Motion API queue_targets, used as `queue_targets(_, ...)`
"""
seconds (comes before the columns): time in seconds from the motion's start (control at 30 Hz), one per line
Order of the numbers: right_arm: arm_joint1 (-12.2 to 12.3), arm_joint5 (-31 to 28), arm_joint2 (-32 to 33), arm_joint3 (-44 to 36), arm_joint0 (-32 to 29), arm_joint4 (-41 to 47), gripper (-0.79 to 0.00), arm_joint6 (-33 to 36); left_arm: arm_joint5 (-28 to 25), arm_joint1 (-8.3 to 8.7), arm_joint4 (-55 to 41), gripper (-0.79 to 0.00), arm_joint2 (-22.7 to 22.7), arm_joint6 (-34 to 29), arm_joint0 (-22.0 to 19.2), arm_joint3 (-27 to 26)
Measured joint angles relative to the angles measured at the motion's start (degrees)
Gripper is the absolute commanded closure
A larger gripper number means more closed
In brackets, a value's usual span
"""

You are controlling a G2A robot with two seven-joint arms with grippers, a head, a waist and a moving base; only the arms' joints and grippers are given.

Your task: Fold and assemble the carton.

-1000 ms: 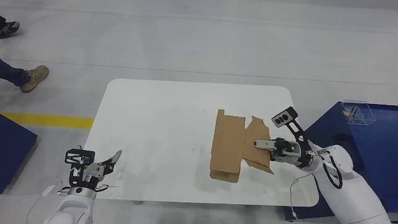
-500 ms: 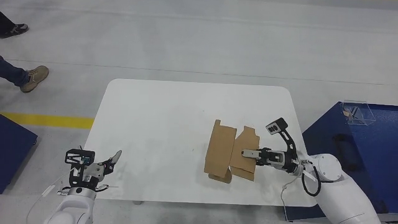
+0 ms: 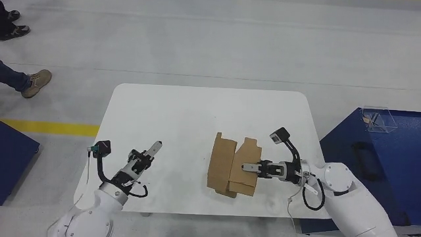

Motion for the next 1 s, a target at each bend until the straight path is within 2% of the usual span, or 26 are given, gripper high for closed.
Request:
queue_targets(0.2,-1.30,-1.36,-3.50,2.06,2.15,6.22,0.000,3.55,-0.65,-0.12,-16.62,-0.785,3.61,-12.12,-3.85,3.54)
queue_targets(0.33,-2.19,-0.50,-5.54,4.14,3.73,11.39,0.000,6.65,-2.68,0.09,-18.08,-0.785,5.34,-17.71,-4.85,4.84)
queue_targets(0.5,-3.56,1.59,-8.68,7.31,6.40,17.06,0.000,11.62,-6.29,0.36,-17.22,-0.785,6.89,-20.93,-4.46,4.23)
queue_targets(0.53,-3.83,1.96,-9.30,7.85,6.84,17.82,0.000,12.38,-6.62,0.41,-17.08,-0.705,7.04,-21.18,-4.38,4.09)
queue_targets(0.57,-4.10,2.30,-9.92,8.38,7.30,18.38,0.000,13.08,-6.83,0.46,-16.96,-0.557,7.19,-21.42,-4.34,3.92)
queue_targets(0.6,-4.45,2.55,-10.70,9.09,7.94,18.76,0.000,13.84,-7.02,0.52,-16.80,-0.339,7.38,-21.69,-4.33,3.71)
queue_targets(0.63,-4.72,2.58,-11.26,9.58,8.42,18.81,0.000,14.24,-7.12,0.56,-16.69,-0.240,7.52,-21.79,-4.34,3.56)
queue_targets(0.67,-5.05,2.53,-11.92,10.18,8.99,18.80,0.000,14.58,-7.21,0.60,-16.53,-0.055,7.74,-21.82,-4.37,3.39)
queue_targets(0.7,-5.29,2.46,-12.35,10.60,9.37,18.80,0.000,14.74,-7.25,0.63,-16.50,0.000,7.93,-21.87,-4.41,3.29)
queue_targets(1.0,-6.87,3.61,-14.14,13.30,11.45,20.46,0.000,16.63,-6.57,0.94,-18.79,0.000,8.09,-22.76,-5.08,3.60)
